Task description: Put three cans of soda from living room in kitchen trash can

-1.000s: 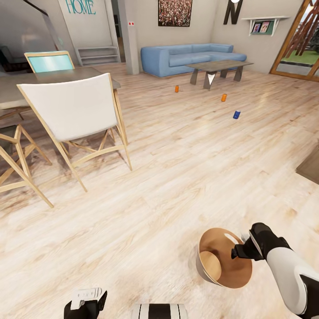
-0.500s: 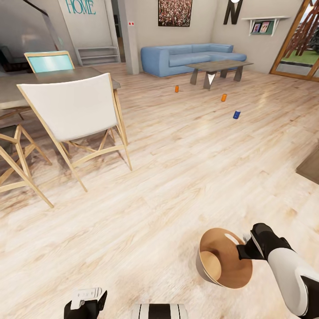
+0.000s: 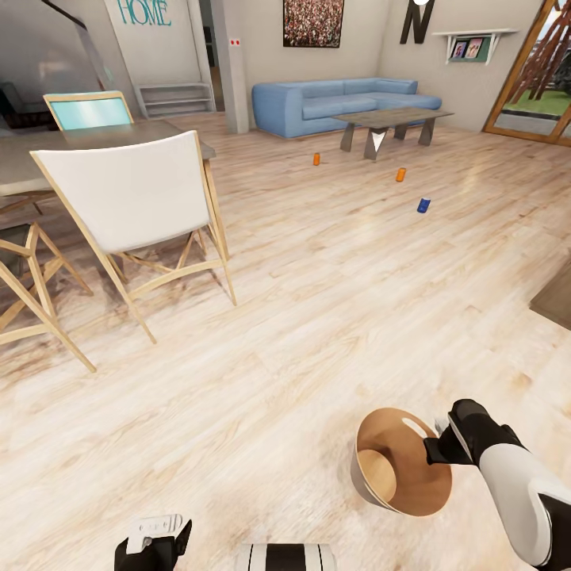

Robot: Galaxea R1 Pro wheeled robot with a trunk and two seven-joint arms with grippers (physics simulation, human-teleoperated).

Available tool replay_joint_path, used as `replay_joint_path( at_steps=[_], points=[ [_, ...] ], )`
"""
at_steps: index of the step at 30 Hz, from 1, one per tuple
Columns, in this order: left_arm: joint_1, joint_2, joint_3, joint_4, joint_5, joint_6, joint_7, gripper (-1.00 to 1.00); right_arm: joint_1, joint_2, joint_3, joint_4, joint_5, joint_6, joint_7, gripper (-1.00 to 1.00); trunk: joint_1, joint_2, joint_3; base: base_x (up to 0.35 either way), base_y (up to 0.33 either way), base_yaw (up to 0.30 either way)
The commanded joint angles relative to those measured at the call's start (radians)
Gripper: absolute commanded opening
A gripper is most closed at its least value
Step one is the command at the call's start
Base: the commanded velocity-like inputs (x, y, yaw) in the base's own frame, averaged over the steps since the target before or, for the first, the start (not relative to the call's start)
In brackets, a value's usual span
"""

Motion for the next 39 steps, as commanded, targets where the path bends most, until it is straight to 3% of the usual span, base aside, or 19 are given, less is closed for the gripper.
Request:
replay_joint_path(
  at_steps=[1,39],
  points=[
    [0.000,0.000,0.000,0.001,0.000,0.000,0.000,1.00,0.001,0.000,-0.003,0.034,-0.014,0.002,0.000,-1.00,0.000,0.000,0.000,0.000,0.000,0.000],
    [-0.009,0.001,-0.002,0.075,-0.010,0.002,-0.003,1.00,0.034,0.003,-0.007,0.036,-0.023,-0.002,0.014,-1.00,-0.016,0.009,0.143,0.000,0.000,0.000]
  ],
)
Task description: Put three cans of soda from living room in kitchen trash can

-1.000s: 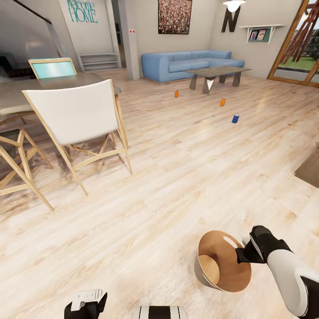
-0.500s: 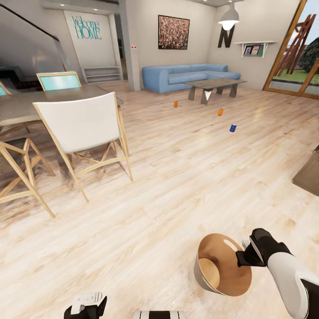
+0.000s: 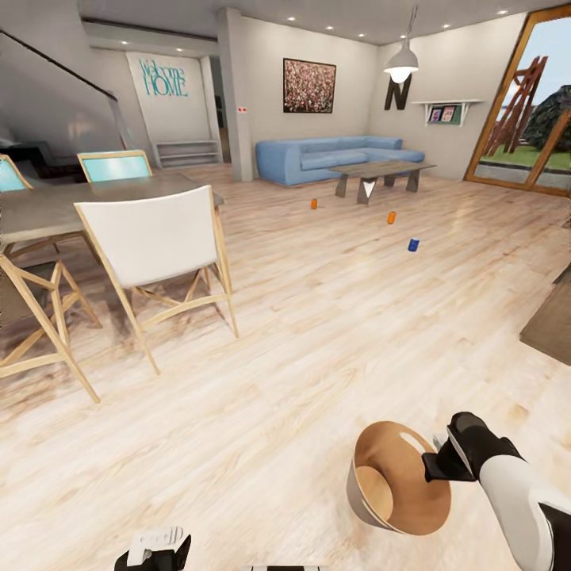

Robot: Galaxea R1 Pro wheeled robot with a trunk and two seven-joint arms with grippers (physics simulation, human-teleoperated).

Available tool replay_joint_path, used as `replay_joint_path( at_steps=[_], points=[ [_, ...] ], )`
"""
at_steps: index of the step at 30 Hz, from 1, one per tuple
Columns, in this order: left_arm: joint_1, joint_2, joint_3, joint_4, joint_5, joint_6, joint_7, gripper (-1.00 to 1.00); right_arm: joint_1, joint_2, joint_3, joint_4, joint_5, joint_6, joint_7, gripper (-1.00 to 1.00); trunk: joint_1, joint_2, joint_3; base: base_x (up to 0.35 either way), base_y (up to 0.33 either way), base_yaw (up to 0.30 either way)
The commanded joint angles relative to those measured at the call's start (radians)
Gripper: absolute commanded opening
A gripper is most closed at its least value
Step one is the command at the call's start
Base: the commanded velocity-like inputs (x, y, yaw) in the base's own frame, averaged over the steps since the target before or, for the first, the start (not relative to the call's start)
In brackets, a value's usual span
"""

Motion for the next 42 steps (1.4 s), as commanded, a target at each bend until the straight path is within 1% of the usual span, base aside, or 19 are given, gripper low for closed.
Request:
replay_joint_path(
  at_steps=[1,7,11,15,16,17,18,19,22,23,27,33,38,39,40,42],
  points=[
    [0.000,0.000,0.000,0.001,0.000,0.000,0.000,1.00,0.000,0.000,-0.003,0.000,-0.016,0.003,0.000,-1.00,0.000,0.000,0.004,0.000,0.000,0.000],
    [0.000,0.000,-0.001,0.002,0.000,0.000,0.000,1.00,0.004,0.002,-0.002,0.001,-0.019,0.001,0.001,-1.00,-0.003,0.002,0.027,0.000,0.000,0.000],
    [-0.003,-0.001,0.000,0.002,0.002,0.001,0.000,1.00,0.009,0.005,-0.002,0.002,-0.019,-0.020,0.001,-1.00,-0.005,0.003,0.043,0.000,0.000,0.000],
    [-0.031,-0.001,0.001,-0.006,0.006,0.011,0.002,1.00,0.013,0.008,-0.002,0.003,-0.018,-0.040,0.002,-1.00,-0.007,0.004,0.058,0.000,0.000,0.000],
    [-0.044,-0.001,0.001,-0.008,0.006,0.026,0.002,1.00,0.014,0.008,-0.002,0.003,-0.018,-0.042,0.002,-1.00,-0.007,0.004,0.062,0.000,0.000,0.000],
    [-0.074,-0.001,0.001,-0.015,0.007,0.075,0.003,1.00,0.015,0.009,-0.002,0.004,-0.018,-0.046,0.002,-1.00,-0.008,0.004,0.066,0.000,0.000,0.000],
    [-0.091,-0.001,0.001,-0.020,0.007,0.106,0.003,1.00,0.015,0.010,-0.002,0.004,-0.018,-0.048,0.002,-1.00,-0.008,0.004,0.070,0.000,0.000,0.000],
    [-0.165,-0.001,0.001,-0.043,0.008,0.227,0.003,1.00,0.016,0.012,-0.001,0.005,-0.018,-0.051,0.002,-1.00,-0.009,0.004,0.074,0.000,0.000,0.000],
    [-0.206,-0.001,0.001,-0.057,0.009,0.280,0.003,1.00,0.016,0.014,0.001,0.005,-0.017,-0.052,0.002,-1.00,-0.010,0.005,0.085,0.000,0.000,0.000],
    [-0.233,-0.001,0.001,-0.058,0.008,0.301,0.002,1.00,0.016,0.014,0.001,0.005,-0.017,-0.052,0.002,-1.00,-0.010,0.005,0.089,0.000,0.000,0.000],
    [-0.271,-0.001,0.001,-0.045,0.006,0.323,0.001,1.00,0.017,0.013,-0.001,0.005,-0.017,-0.054,0.002,-1.00,-0.012,0.006,0.105,0.000,0.000,0.000],
    [-0.293,0.002,0.001,0.005,0.006,0.334,-0.004,1.00,0.017,0.013,-0.002,0.005,-0.016,-0.057,0.002,-1.00,-0.015,0.008,0.128,0.000,0.000,0.000],
    [-0.299,0.005,0.001,0.043,-0.001,0.325,-0.059,1.00,0.017,0.013,-0.002,0.005,-0.016,-0.057,0.002,-1.00,-0.017,0.009,0.147,0.000,0.000,0.000],
    [-0.299,0.005,0.001,0.052,-0.001,0.324,-0.072,1.00,0.018,0.012,-0.002,0.005,-0.017,-0.057,0.002,-1.00,-0.018,0.009,0.151,0.000,0.000,0.000],
    [-0.300,0.008,0.001,0.069,-0.002,0.323,-0.100,1.00,0.019,0.011,-0.003,0.005,-0.017,-0.060,0.002,-1.00,-0.018,0.009,0.155,0.000,0.000,0.000],
    [-0.300,0.013,0.001,0.085,-0.002,0.321,-0.122,1.00,0.025,0.011,-0.003,0.004,-0.018,-0.074,0.002,-1.00,-0.019,0.010,0.163,0.000,0.000,0.000]
  ],
)
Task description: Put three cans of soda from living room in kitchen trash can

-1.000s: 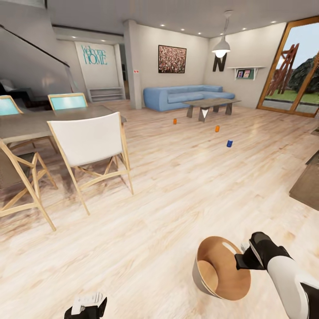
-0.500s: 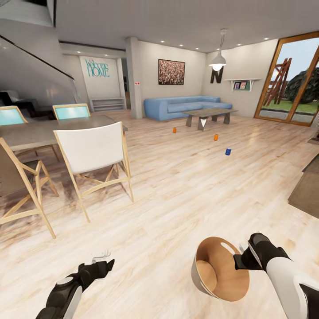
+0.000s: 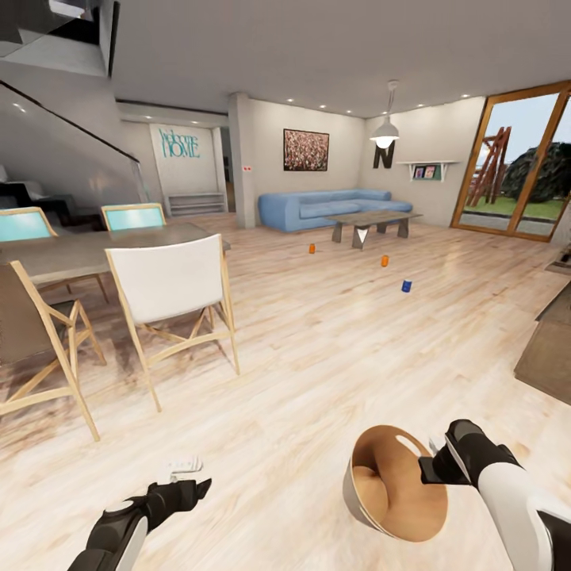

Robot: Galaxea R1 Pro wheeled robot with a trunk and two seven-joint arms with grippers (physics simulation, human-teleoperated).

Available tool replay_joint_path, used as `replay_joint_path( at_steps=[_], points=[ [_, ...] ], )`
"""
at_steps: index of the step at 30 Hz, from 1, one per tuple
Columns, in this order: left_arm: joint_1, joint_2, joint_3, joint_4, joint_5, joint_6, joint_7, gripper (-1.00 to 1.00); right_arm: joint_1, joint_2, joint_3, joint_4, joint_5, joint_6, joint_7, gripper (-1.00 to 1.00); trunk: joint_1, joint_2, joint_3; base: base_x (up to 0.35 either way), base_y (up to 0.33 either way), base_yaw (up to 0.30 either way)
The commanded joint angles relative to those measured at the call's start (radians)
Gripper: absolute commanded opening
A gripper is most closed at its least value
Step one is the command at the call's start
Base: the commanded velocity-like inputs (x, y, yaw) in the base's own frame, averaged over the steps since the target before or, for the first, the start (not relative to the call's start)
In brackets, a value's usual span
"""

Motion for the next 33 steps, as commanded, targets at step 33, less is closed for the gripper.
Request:
replay_joint_path(
  at_steps=[33],
  points=[
    [-0.001,0.012,-0.008,0.114,-0.004,-0.105,-0.037,1.00,0.046,-0.001,-0.007,0.014,-0.021,-0.077,0.065,-1.00,-0.127,0.231,0.104,0.000,0.000,0.000]
  ],
)
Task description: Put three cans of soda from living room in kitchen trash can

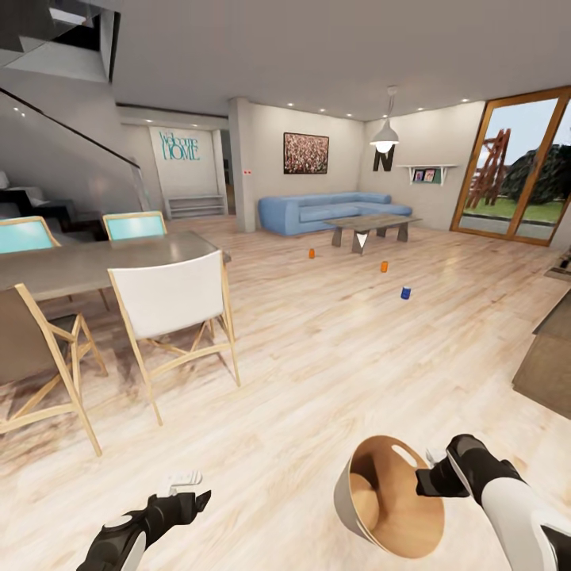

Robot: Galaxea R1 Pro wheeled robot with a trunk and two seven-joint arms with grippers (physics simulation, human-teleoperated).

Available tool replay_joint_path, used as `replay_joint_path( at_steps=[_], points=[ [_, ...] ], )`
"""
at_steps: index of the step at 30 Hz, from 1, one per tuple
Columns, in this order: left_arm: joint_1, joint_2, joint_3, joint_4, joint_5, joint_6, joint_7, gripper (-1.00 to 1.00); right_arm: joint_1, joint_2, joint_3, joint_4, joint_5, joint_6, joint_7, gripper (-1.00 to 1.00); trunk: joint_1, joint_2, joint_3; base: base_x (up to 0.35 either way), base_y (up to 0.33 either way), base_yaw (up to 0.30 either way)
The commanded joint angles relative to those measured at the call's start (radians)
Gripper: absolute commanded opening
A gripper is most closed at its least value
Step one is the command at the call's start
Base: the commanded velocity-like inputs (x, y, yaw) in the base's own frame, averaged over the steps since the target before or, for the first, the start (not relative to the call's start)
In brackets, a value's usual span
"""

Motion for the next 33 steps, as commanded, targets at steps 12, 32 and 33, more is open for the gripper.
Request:
replay_joint_path(
  at_steps=[12,32,33],
  points=[
    [0.000,0.000,-0.001,0.000,0.000,0.000,0.003,1.00,0.036,-0.009,-0.006,-0.005,-0.010,-0.003,-0.008,-1.00,-0.046,0.084,0.038,0.000,0.000,0.000],
    [0.000,0.000,-0.001,0.000,0.000,0.000,0.004,1.00,0.055,-0.011,-0.007,-0.014,-0.011,-0.005,-0.009,-1.00,-0.123,0.224,0.100,0.000,0.000,0.000],
    [0.000,0.000,-0.001,0.000,0.000,0.000,0.004,1.00,0.055,-0.011,-0.007,-0.014,-0.011,-0.005,-0.009,-1.00,-0.127,0.231,0.104,0.000,0.000,0.000]
  ],
)
